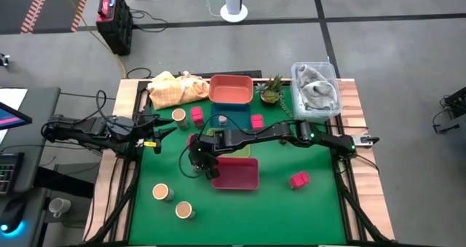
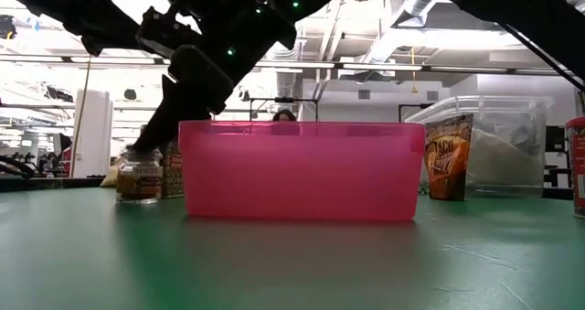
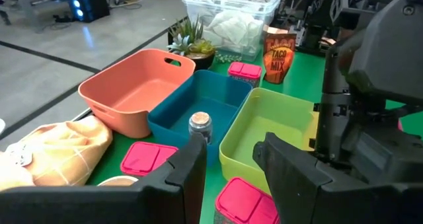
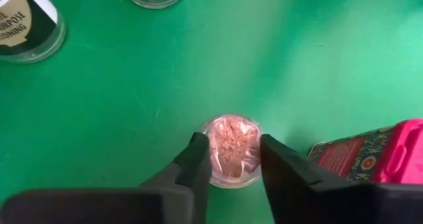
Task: Sort spices by type
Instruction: Put the brown seasoning bottle into the blue bin
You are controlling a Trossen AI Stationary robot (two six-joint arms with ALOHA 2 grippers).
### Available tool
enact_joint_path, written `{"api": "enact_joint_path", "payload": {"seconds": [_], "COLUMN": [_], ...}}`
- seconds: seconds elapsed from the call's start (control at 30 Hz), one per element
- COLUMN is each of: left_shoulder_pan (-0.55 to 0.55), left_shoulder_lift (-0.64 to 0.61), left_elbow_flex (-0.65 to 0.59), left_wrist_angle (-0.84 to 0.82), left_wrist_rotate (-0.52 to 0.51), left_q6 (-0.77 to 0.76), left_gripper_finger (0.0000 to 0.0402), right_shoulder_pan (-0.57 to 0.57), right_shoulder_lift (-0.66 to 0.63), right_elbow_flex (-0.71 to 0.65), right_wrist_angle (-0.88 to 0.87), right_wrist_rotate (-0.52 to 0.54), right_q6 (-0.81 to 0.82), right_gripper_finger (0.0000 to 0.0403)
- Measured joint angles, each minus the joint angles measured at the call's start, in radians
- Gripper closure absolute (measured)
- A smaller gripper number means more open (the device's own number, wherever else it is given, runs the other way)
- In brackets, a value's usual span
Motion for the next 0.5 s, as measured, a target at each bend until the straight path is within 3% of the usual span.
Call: {"api": "enact_joint_path", "payload": {"seconds": [0.17,0.5], "left_shoulder_pan": [0.000,0.000], "left_shoulder_lift": [0.000,0.000], "left_elbow_flex": [0.000,0.000], "left_wrist_angle": [0.000,0.000], "left_wrist_rotate": [0.000,0.000], "left_q6": [0.000,0.000], "left_gripper_finger": [0.0265,0.0265], "right_shoulder_pan": [0.000,-0.002], "right_shoulder_lift": [-0.002,-0.002], "right_elbow_flex": [0.001,0.014], "right_wrist_angle": [0.007,-0.006], "right_wrist_rotate": [-0.007,-0.006], "right_q6": [0.000,-0.008], "right_gripper_finger": [0.0302,0.0296]}}
